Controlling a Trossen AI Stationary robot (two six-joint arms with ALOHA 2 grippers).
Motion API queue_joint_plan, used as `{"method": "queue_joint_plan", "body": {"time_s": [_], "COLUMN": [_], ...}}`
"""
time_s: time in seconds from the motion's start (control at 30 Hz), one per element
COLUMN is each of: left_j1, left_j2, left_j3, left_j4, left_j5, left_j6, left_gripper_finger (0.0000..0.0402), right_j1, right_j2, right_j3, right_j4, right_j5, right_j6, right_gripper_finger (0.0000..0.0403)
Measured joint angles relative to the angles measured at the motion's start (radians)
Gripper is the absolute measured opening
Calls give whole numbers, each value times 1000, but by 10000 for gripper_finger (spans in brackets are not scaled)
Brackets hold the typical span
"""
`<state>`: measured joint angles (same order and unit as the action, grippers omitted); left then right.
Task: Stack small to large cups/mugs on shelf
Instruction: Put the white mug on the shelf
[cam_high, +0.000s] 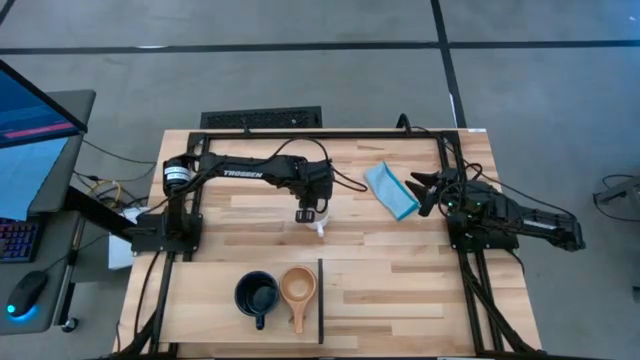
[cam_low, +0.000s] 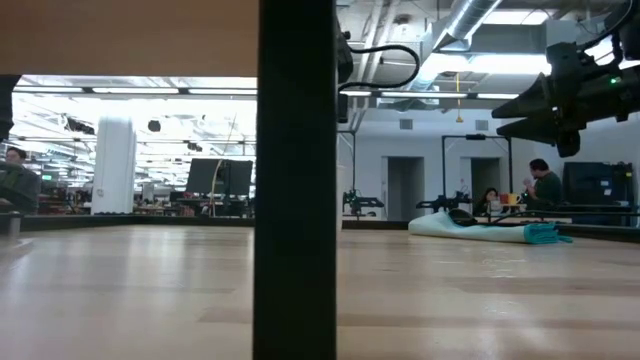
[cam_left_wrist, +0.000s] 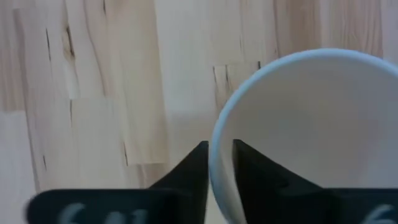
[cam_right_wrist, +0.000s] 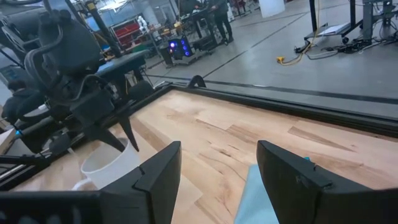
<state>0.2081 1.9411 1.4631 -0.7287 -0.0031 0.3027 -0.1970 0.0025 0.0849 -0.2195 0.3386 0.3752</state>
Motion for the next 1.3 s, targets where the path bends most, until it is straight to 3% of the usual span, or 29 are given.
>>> {"method": "queue_joint_plan", "body": {"time_s": [0.17,0.53,0.67,0.83,0.93,1.3], "left_j1": [0,3,7,8,12,33], "left_j2": [-2,-3,-1,-10,-23,-224], "left_j3": [0,8,60,139,189,245], "left_j4": [-20,-60,-146,-186,-216,-280], "left_j5": [6,0,-22,-123,-109,-99], "left_j6": [-7,-87,-121,-135,-135,-177], "left_gripper_finger": [8,2,2,1,1,0], "right_j1": [0,0,0,0,0,-2], "right_j2": [0,0,0,0,0,0], "right_j3": [0,0,0,0,0,0], "right_j4": [0,0,0,0,0,0], "right_j5": [0,0,0,0,0,1], "right_j6": [0,0,0,-16,-16,-17], "right_gripper_finger": [232,232,232,232,232,232]}}
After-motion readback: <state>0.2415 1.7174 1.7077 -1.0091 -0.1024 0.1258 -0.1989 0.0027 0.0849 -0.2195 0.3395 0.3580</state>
